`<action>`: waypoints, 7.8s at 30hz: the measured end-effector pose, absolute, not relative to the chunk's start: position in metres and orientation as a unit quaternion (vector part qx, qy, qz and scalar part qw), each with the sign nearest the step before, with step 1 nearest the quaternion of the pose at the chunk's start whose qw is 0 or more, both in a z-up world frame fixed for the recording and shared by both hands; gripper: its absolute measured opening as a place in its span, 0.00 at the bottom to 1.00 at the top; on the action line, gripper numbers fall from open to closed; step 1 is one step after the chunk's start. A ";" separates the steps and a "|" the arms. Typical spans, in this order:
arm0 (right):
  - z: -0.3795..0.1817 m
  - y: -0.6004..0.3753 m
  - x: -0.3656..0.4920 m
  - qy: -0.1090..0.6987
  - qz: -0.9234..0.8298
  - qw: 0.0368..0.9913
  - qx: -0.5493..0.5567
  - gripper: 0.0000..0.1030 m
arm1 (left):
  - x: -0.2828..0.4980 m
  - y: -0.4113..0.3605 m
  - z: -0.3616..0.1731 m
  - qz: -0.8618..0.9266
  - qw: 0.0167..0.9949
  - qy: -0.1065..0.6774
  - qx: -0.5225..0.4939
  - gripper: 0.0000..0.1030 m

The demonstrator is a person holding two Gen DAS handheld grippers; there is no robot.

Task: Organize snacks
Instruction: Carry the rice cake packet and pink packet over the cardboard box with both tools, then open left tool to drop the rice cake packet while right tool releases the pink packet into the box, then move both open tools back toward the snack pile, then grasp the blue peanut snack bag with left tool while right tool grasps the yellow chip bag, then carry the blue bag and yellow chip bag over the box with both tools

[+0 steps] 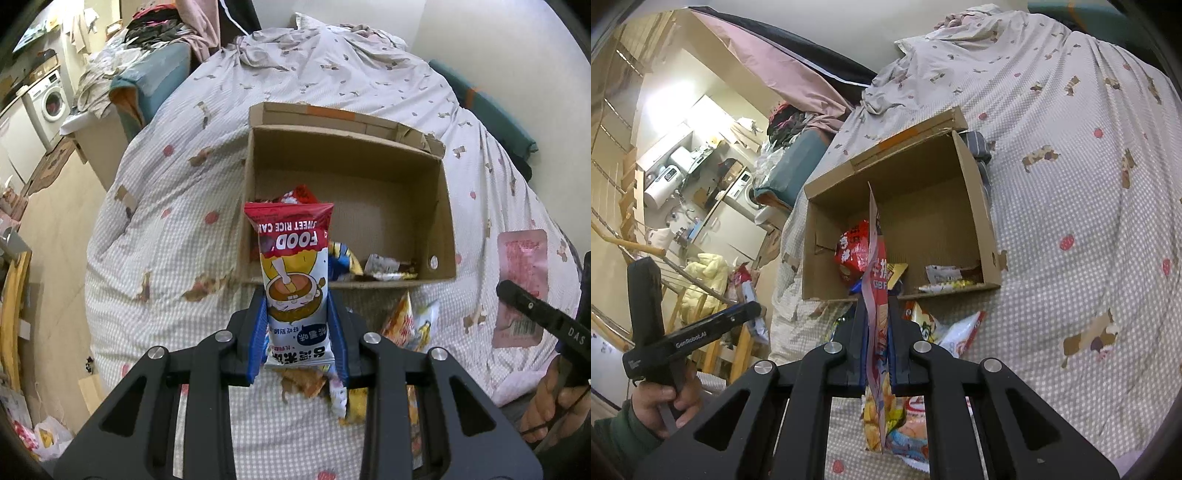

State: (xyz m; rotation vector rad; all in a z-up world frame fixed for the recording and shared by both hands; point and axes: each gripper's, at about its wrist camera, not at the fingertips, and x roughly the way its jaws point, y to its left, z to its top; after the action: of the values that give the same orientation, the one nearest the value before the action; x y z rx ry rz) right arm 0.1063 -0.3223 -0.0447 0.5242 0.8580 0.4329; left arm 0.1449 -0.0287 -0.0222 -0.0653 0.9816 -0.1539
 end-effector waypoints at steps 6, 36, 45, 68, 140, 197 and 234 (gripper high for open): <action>-0.044 -0.321 0.134 0.411 0.199 0.857 0.239 0.08 | 0.173 -0.048 -0.017 -0.086 0.883 0.462 -0.019 0.26; -0.087 -0.310 0.233 0.466 0.134 0.856 0.178 0.08 | 0.265 -0.140 -0.080 -0.107 0.861 0.497 0.029 0.27; -0.092 -0.305 0.234 0.478 0.120 0.856 0.157 0.08 | 0.267 -0.150 -0.085 -0.102 0.864 0.490 0.046 0.27; -0.084 -0.306 0.234 0.466 0.143 0.855 0.178 0.09 | 0.261 -0.137 -0.080 -0.103 0.862 0.495 0.019 0.70; -0.159 -0.222 0.120 0.644 0.231 0.712 0.160 0.63 | 0.128 0.017 -0.078 0.010 0.863 0.494 -0.107 0.88; -0.105 -0.296 0.117 0.533 0.209 0.793 0.209 0.34 | 0.155 -0.044 -0.131 -0.084 0.798 0.597 0.000 0.50; -0.046 -0.318 0.101 0.414 0.230 0.840 0.265 0.34 | 0.107 -0.012 -0.047 -0.020 0.893 0.451 -0.006 0.49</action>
State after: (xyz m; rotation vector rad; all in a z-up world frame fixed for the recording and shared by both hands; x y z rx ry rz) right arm 0.1010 -0.3177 -0.0457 0.5598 0.8744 0.4872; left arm 0.1075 -0.0122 -0.0467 -0.0120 0.9348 -0.0408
